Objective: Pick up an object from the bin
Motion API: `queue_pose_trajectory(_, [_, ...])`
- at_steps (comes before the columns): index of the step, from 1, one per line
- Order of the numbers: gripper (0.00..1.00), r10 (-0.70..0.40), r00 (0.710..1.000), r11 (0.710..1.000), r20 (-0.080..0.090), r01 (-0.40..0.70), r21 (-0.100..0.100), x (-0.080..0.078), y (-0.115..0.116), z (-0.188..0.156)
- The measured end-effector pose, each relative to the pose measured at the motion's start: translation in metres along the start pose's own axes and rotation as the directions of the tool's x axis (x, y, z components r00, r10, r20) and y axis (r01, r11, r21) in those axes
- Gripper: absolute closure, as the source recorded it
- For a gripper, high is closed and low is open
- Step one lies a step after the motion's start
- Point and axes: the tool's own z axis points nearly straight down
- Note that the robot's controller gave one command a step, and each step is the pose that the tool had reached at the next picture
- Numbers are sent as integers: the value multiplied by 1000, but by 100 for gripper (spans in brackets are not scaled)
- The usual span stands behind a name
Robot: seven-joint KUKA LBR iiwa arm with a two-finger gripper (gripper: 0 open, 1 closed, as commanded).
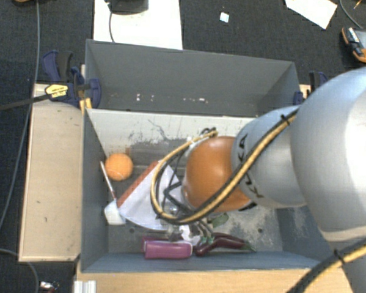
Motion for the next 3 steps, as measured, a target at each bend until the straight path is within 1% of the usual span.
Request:
queue_pose_trajectory(1, [100,2,1000,1000,0,-2,0,0,0,0])
queue_pose_trajectory(2, [100,1,1000,1000,3,-1,-1,-3,-2,-17])
queue_pose_trajectory(3, [100,2,1000,1000,5,-2,-2,-5,5,-27])
